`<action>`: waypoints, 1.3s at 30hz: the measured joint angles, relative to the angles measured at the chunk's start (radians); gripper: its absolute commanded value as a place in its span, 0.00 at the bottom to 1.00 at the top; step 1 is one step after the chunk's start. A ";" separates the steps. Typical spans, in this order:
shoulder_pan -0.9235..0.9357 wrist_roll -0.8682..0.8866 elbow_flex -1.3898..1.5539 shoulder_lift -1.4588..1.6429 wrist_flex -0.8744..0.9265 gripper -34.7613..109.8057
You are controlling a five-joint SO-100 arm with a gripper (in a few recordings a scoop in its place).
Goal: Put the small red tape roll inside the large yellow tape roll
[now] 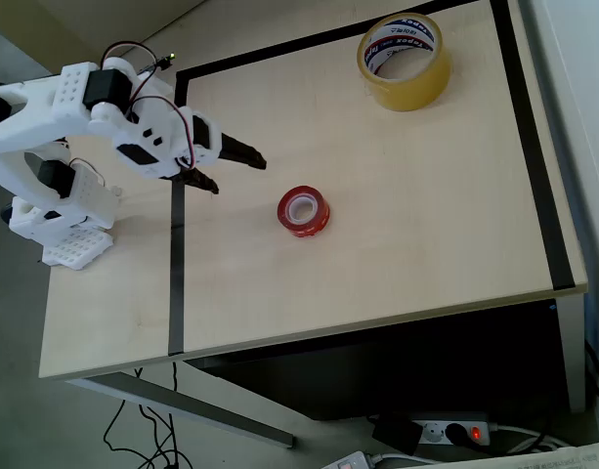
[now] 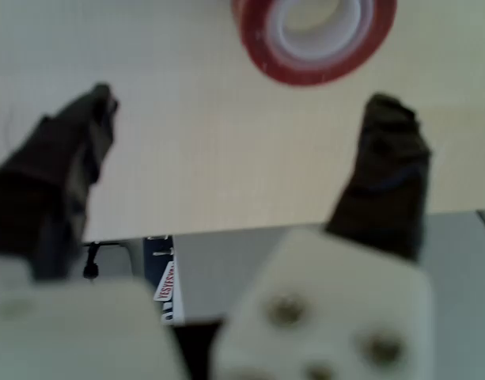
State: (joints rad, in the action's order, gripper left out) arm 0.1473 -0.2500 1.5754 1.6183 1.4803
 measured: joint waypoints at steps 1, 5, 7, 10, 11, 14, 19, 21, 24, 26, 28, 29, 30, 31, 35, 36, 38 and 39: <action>0.008 -0.002 0.000 0.000 0.000 0.47; 0.028 -0.002 0.000 -0.025 -0.011 0.47; 0.037 -0.002 0.002 -0.037 -0.023 0.47; 0.044 -0.002 0.002 -0.067 -0.051 0.47; 0.048 -0.002 0.002 -0.072 -0.054 0.47; 0.058 -0.002 0.005 -0.078 -0.074 0.47; 0.052 -0.002 0.012 -0.103 -0.097 0.47; 0.052 -0.002 0.012 -0.121 -0.107 0.47; 0.051 -0.002 0.012 -0.156 -0.118 0.47; 0.048 -0.002 0.017 -0.173 -0.129 0.47; 0.046 -0.002 0.029 -0.179 -0.143 0.46; 0.046 -0.002 0.037 -0.179 -0.147 0.46; 0.046 0.000 0.043 -0.179 -0.155 0.46; 0.046 0.000 0.044 -0.186 -0.160 0.46; 0.046 0.000 0.046 -0.216 -0.175 0.46; 0.049 0.000 0.046 -0.222 -0.178 0.46; 0.055 0.000 0.060 -0.229 -0.187 0.46; 0.057 0.000 0.063 -0.233 -0.181 0.46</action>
State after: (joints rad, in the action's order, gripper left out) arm 0.2040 -0.2500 1.6383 1.3852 1.2993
